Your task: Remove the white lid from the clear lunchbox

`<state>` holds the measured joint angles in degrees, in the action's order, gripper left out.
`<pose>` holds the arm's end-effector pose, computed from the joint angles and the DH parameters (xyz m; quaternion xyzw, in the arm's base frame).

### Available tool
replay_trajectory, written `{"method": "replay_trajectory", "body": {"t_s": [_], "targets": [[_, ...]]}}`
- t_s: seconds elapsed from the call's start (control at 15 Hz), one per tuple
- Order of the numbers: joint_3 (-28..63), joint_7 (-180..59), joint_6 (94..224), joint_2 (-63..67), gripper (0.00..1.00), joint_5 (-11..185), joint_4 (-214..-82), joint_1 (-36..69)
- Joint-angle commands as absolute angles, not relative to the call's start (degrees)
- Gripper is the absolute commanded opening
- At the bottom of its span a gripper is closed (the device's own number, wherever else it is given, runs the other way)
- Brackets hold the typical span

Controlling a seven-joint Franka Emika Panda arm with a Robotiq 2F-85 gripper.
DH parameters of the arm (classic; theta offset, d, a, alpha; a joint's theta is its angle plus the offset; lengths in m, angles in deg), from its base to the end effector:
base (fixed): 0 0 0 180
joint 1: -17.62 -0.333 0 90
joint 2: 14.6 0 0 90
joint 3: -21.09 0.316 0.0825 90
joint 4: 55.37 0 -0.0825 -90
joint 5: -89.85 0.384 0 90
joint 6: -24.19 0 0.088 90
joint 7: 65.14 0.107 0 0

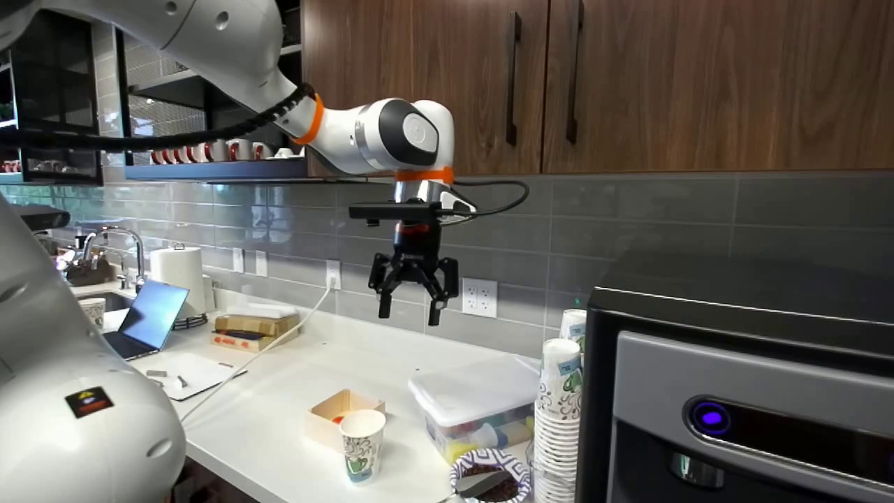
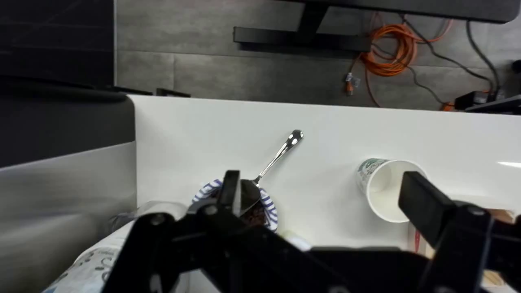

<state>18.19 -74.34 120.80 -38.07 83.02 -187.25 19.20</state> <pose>0.4026 -0.0445 0.4902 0.9919 0.0569 -0.1076 0.0358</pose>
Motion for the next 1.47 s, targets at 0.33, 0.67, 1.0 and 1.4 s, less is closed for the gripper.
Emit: {"method": "replay_trajectory", "body": {"t_s": [0.33,0.67,1.0,1.4], "targets": [[25.1,-69.9,135.0,-23.8,1.00,67.8,-183.3,16.9],[24.3,-80.5,143.0,-16.4,1.00,68.3,-182.4,16.1],[24.6,-92.3,149.1,-9.4,1.00,68.7,-181.0,16.2],[25.6,-100.9,153.0,-2.1,1.00,68.2,-179.4,16.3]]}}
